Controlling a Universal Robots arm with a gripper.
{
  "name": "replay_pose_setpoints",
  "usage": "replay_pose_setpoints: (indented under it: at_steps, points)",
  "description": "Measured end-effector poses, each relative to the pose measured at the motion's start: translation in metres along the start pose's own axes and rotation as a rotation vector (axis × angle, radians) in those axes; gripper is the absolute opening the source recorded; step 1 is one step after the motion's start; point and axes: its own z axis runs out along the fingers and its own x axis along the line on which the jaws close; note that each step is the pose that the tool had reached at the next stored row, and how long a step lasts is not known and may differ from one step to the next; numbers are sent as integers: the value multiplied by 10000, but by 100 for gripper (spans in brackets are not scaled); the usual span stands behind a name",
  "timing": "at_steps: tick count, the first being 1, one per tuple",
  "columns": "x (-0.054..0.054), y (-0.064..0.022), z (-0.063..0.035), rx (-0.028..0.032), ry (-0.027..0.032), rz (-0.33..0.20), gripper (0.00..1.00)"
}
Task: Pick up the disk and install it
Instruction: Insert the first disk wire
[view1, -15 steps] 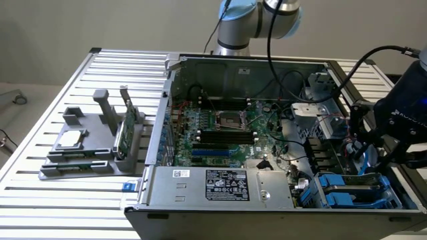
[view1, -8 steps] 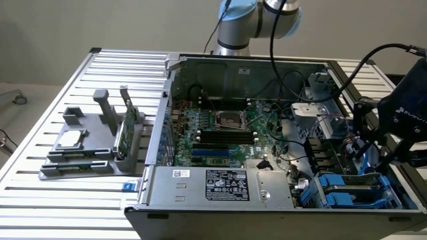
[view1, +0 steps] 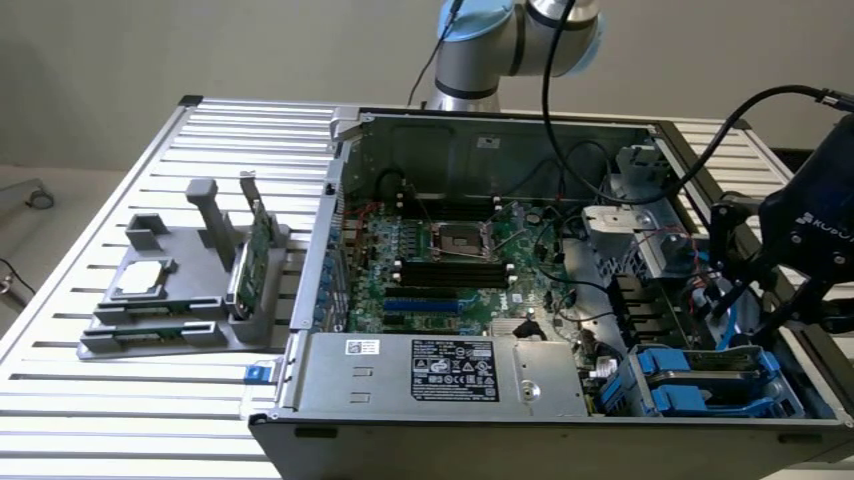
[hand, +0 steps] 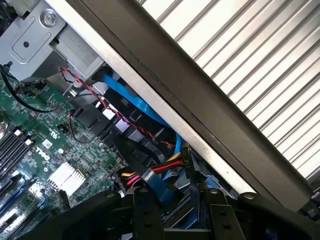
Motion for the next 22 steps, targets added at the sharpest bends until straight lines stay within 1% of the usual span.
replay_pose_setpoints:
  at_steps: [9, 11, 13, 15, 16, 18, 19, 20, 22]
  points:
    - [-1, -1, -1, -5, -12, -86, 40]
    - [3, -6, -14, -40, -46, -83, 40]
    - [9, -14, -42, -107, -114, -77, 40]
    - [15, -21, -60, -204, -205, -70, 40]
    - [18, -24, -67, -265, -269, -66, 40]
    - [23, -31, -76, -410, -416, -56, 40]
    - [26, -34, -78, -492, -510, -50, 40]
    - [29, -37, -78, -587, -626, -42, 40]
    - [32, -41, -78, -796, -898, -26, 40]
